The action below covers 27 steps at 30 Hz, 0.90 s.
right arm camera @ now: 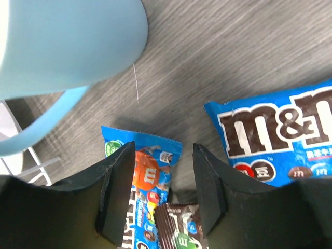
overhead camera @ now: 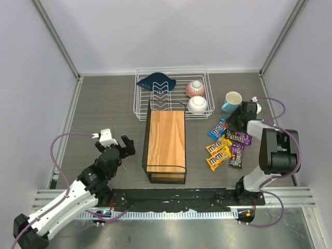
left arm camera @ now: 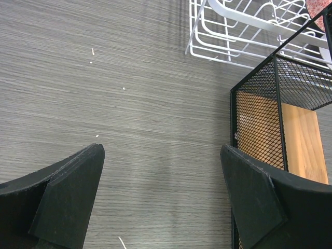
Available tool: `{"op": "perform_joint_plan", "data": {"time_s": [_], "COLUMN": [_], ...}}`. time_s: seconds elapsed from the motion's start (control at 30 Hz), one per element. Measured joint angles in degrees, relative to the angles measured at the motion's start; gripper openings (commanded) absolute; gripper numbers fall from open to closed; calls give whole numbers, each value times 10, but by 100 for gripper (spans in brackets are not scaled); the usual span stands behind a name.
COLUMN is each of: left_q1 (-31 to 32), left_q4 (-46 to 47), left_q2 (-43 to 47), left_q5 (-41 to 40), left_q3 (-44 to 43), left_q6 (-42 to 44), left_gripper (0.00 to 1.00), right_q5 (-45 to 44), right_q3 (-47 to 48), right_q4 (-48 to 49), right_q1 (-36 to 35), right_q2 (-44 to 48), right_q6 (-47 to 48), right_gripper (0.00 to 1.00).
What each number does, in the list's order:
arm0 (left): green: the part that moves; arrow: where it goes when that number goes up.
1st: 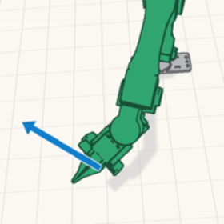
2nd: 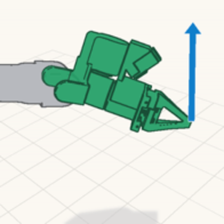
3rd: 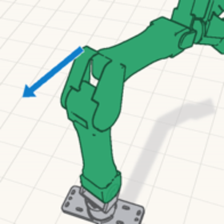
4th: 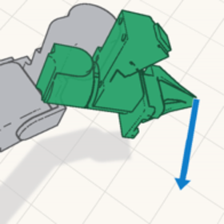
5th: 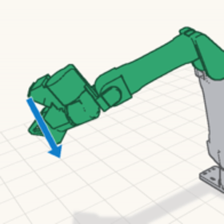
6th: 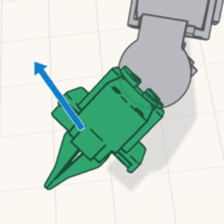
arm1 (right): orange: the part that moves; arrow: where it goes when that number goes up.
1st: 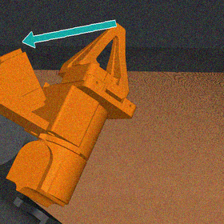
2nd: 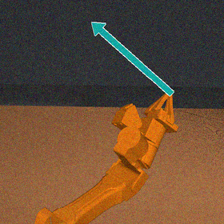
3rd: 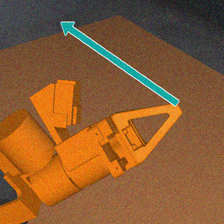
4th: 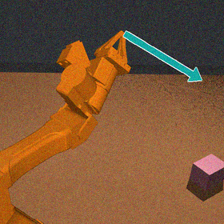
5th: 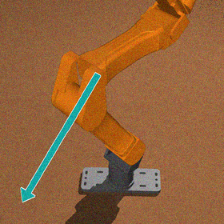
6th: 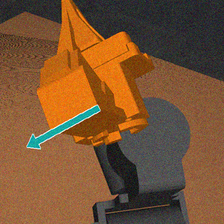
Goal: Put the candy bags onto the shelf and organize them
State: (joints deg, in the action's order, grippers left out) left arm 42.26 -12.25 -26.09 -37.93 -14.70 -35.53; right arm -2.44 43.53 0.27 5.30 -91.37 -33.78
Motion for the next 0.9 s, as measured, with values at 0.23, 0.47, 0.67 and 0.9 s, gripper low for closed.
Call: {"op": "perform_joint_plan", "data": {"time_s": [0.23,0.47,0.67,0.9], "left_q1": [0,0,0,0], "left_q4": [0,0,0,-6], "left_q2": [6,15,15,15], "left_q5": [0,0,0,-5], "left_q3": [0,1,1,1], "left_q6": [0,0,0,-2], "left_gripper": [100,100,100,100], "right_q5": [30,46,56,71], "right_q3": [1,-2,-10,-25], "right_q4": [55,72,78,74], "right_q1": [4,5,5,5], "right_q2": [-26,-34,-35,-20], "right_q6": [-11,-20,-24,-25], "right_gripper": [41,25,2,1]}}
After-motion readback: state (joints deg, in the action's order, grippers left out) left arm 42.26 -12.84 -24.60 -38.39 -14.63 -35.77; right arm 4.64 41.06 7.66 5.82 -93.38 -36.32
